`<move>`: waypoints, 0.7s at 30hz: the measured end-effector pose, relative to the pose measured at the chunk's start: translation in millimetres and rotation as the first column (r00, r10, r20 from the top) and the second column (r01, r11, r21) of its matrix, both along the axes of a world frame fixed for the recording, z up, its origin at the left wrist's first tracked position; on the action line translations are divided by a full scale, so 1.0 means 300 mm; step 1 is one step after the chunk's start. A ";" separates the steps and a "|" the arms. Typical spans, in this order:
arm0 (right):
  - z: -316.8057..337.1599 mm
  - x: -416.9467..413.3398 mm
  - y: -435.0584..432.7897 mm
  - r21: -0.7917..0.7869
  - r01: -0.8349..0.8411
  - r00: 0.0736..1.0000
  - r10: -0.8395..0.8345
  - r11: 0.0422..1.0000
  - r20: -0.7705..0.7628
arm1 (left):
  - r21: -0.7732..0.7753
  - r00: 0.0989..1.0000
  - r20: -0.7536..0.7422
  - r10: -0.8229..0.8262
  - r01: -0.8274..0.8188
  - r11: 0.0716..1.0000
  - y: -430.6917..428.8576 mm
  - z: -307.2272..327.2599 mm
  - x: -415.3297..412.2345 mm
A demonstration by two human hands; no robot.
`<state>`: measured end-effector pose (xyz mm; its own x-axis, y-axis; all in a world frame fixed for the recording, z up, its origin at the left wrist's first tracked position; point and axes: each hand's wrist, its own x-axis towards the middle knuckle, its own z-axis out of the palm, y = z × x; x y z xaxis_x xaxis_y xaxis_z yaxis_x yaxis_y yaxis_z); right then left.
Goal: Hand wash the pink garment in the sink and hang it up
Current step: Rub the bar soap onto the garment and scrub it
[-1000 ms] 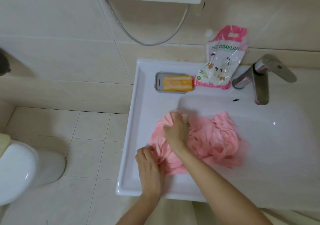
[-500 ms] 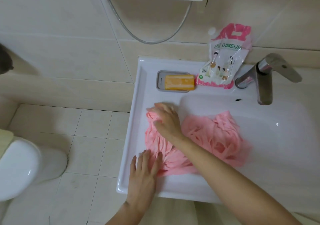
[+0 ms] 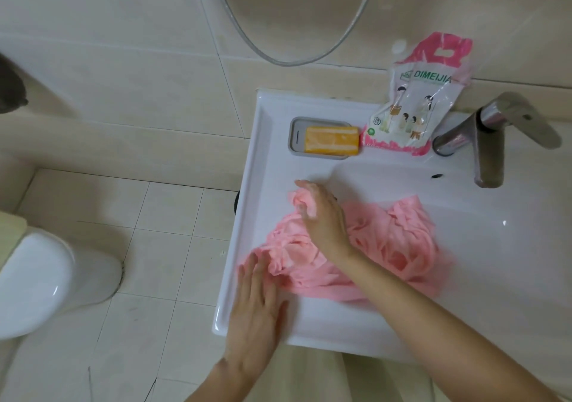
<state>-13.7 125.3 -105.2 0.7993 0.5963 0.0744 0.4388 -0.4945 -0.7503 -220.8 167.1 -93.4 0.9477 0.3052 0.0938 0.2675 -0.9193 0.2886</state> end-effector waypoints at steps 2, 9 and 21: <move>-0.011 0.024 0.024 0.008 0.109 0.993 -0.108 0.994 -0.048 | 0.009 0.994 0.061 -0.090 0.090 0.996 -0.042 0.035 0.051; 0.024 0.125 0.150 -0.043 -0.250 0.927 0.226 0.967 -0.301 | 0.187 0.952 -0.304 -0.033 0.093 0.978 -0.037 -0.037 0.165; 0.026 0.069 0.042 -0.295 -0.090 0.994 0.105 0.951 0.034 | -0.059 0.999 -0.053 0.004 -0.007 0.998 -0.052 -0.080 0.018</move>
<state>7.0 138.0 -97.4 0.7361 0.6724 -0.0777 0.5278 -0.6420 -0.5561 -215.3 151.6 -117.3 0.9491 0.3139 0.0255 0.2887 -0.8995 0.3279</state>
